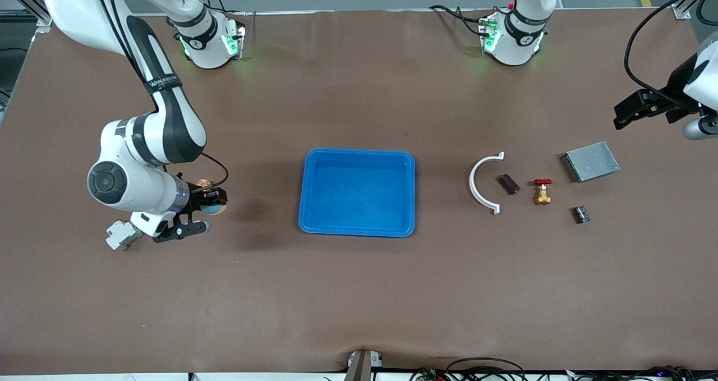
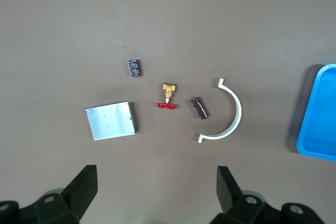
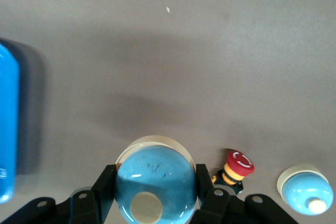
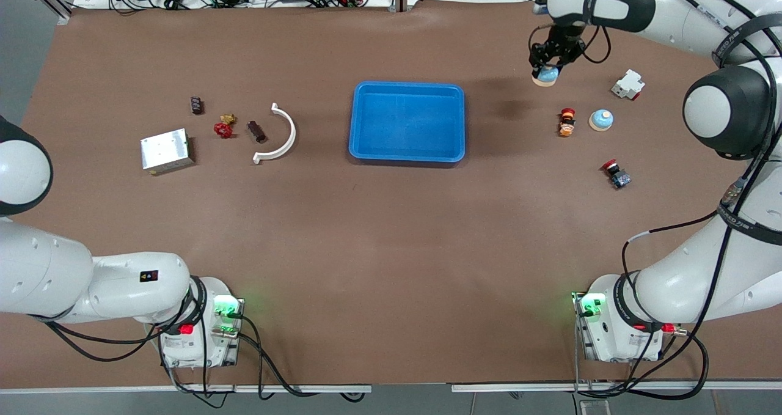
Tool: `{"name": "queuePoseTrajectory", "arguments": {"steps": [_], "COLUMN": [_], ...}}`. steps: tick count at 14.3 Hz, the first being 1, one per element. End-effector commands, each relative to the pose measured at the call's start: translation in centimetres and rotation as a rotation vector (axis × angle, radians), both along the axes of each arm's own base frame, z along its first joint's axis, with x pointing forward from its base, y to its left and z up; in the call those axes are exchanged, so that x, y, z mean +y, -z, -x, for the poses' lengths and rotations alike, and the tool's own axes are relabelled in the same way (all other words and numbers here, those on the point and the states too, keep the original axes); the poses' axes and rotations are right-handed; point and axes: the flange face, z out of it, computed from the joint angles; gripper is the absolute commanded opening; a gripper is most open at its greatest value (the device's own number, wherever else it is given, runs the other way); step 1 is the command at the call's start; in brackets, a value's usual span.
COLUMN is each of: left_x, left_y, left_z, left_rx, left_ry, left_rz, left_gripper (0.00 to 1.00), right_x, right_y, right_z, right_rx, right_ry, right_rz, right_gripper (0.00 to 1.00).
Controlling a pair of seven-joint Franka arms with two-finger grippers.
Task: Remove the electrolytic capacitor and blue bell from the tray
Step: 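Carry the bell with the right gripper and lower it beside the first bell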
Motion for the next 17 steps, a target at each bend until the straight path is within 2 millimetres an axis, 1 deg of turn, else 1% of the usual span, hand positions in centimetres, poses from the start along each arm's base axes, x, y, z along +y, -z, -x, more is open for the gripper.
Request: {"name": "queuePoseTrajectory", "arguments": {"steps": [1, 3, 5, 7, 11, 13, 15, 17], "left_x": [-0.1, -0.5, -0.5, -0.7, -0.9, -1.2, -1.0, -0.9], "left_y": [-0.1, -0.4, -0.5, -0.6, -0.6, -0.3, 0.4, 0.3], "left_z": [0.4, 0.5, 0.6, 0.8, 0.8, 0.6, 0.5, 0.4], "left_rx": [-0.003, -0.009, -0.009, -0.009, -0.009, -0.006, 0.002, -0.004], "left_ry": [0.018, 0.023, 0.040, 0.068, 0.067, 0.074, 0.069, 0.070], "left_rz": [0.018, 0.026, 0.036, 0.054, 0.060, 0.063, 0.063, 0.062], "left_gripper": [1.00, 1.00, 1.00, 1.00, 1.00, 1.00, 1.00, 1.00], "right_x": [-2.7, -2.9, -2.8, -2.1, -1.7, -0.5, 0.7, 0.8], "right_y": [2.3, 4.1, 4.9, 5.9, 7.7, 8.6, 9.5, 10.0], "right_z": [2.3, 3.0, 3.1, 3.2, 3.4, 3.5, 3.6, 3.6], "right_rx": [-0.029, -0.049, -0.074, -0.064, -0.041, -0.033, -0.043, -0.044], "right_ry": [-0.020, -0.015, -0.013, -0.014, -0.008, 0.001, -0.007, -0.008], "right_rz": [0.000, 0.002, 0.001, -0.004, -0.011, -0.031, -0.031, -0.031], "right_gripper": [0.00, 0.00, 0.00, 0.00, 0.00, 0.00, 0.00, 0.01]}}
